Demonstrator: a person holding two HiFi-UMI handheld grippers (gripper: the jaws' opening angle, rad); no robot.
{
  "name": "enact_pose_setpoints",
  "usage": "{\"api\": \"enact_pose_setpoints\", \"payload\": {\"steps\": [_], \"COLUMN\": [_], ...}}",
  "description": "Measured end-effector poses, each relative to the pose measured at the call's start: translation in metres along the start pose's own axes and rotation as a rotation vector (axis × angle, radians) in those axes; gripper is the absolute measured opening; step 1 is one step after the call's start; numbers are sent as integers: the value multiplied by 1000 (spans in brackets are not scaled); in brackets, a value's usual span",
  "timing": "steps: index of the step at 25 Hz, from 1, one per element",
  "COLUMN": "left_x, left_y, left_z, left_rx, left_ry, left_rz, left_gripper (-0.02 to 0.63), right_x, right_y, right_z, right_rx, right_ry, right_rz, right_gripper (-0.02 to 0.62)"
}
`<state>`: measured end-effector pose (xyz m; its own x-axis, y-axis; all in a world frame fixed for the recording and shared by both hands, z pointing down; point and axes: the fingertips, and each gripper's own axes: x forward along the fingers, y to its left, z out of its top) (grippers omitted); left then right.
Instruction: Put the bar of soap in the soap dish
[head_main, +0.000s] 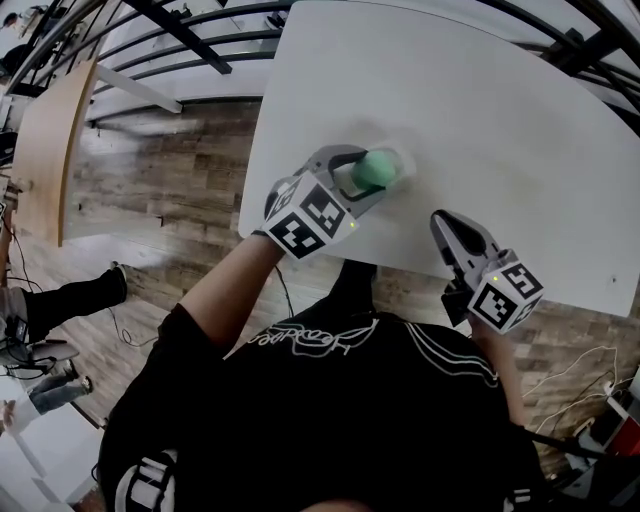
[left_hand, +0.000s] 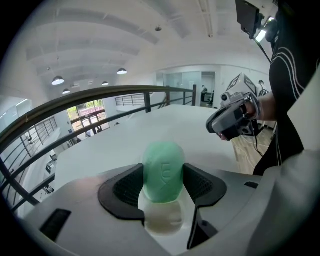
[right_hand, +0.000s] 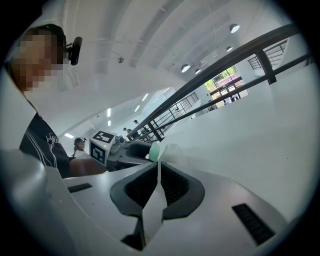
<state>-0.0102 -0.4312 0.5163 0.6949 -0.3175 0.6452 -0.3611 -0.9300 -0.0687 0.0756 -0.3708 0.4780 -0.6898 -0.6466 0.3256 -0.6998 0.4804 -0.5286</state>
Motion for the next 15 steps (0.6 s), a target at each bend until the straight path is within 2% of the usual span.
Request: {"api": "enact_pose_setpoints", "payload": {"steps": [8,15], "left_x": [4,9], "left_y": [-2,-4], "left_z": [-4,-7], "left_rx": [22,15], "left_ry": [26,51], "left_rz": [-5,-60], "left_gripper": [259,259], "right_x": [1,0], "right_y": [2,0], "right_z": [-4,-10], "right_rx": [7,19], "right_ry": [5,14], "right_rz": [7,5], "right_gripper": [26,25]}}
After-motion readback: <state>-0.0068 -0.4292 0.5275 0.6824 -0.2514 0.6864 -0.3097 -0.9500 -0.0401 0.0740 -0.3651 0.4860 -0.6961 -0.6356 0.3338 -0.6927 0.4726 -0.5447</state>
